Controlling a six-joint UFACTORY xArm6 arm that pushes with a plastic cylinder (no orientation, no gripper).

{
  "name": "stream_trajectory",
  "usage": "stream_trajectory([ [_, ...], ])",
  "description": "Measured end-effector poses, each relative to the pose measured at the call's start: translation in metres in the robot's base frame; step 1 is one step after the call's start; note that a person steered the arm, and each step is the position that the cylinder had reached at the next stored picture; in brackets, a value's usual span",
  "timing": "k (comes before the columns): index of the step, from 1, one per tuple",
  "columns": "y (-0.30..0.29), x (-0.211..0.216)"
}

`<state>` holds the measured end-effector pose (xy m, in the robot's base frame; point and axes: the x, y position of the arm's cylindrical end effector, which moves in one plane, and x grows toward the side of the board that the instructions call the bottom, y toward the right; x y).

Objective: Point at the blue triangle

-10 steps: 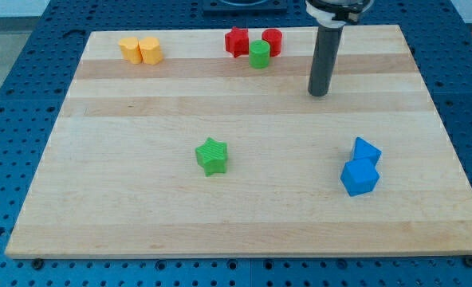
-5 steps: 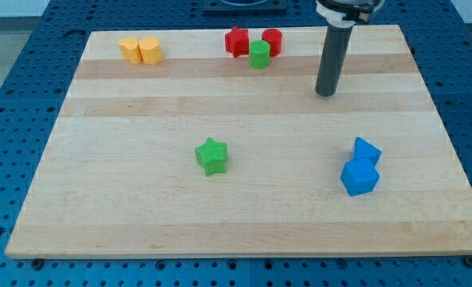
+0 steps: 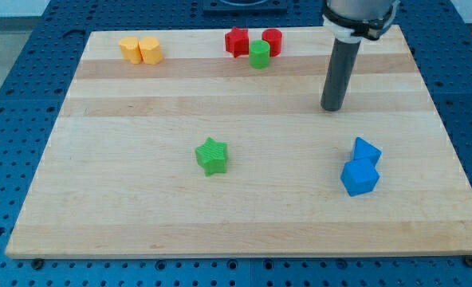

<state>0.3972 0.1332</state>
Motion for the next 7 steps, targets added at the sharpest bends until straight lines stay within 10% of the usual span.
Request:
stream_trajectory([
  [7,-0.008,0.050],
])
